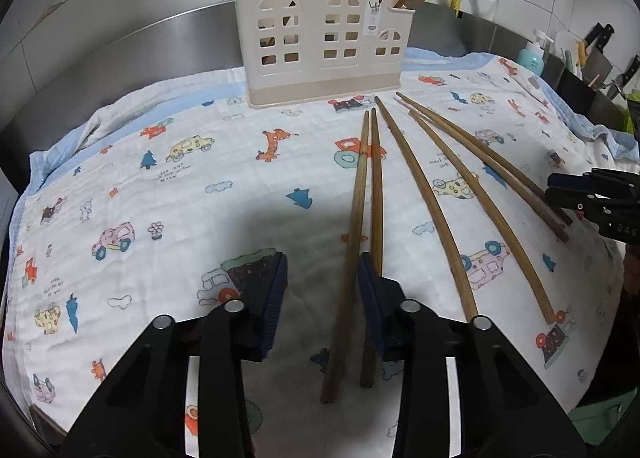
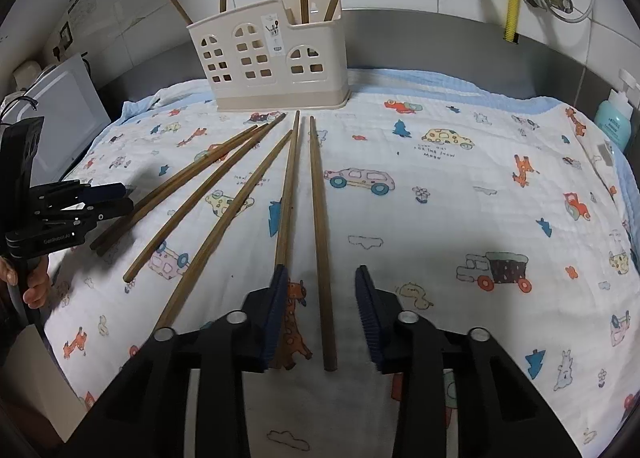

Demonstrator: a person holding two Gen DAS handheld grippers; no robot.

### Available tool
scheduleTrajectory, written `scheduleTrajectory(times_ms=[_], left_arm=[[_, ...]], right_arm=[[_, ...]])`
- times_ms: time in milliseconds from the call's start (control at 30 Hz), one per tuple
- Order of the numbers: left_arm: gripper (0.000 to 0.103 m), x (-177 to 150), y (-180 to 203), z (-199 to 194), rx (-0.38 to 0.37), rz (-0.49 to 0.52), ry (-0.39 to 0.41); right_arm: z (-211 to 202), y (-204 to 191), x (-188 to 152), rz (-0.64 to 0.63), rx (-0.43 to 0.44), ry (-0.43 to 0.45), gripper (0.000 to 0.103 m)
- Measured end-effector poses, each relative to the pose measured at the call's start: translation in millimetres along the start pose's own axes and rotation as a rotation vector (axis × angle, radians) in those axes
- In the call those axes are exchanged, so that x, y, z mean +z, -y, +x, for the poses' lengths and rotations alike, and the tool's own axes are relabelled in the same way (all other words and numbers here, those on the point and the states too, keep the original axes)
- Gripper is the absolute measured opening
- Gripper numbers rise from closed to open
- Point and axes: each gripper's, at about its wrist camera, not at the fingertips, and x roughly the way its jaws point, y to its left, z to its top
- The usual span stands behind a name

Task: Organize utensils
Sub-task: 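Close the left tool on one chopstick while the right tool grasps another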

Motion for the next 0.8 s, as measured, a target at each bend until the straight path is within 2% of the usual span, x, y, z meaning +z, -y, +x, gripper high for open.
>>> scheduleTrajectory(times_ms=[167,267,433,800], left_arm=[[0.019,-1,5,2,-0.020,0.029,-0.010],[0.016,-2,7,4,-0.030,0.035,-0.018],[0.015,-3,6,6,-0.029,0.034,-0.023],[0.015,-3,9,8,-0.017,0.037,-0.020]], right_arm=[[2,-3,0,-0.015,-0.005,-0.006,0.023],[4,-3,-1,-0.024,-0.008,-0.015,0.019],[8,-3,-1,-0.032,-0.023,-0.024,0.012],[11,-10,-3,-0.072,-0.074,-0.008,0.011]])
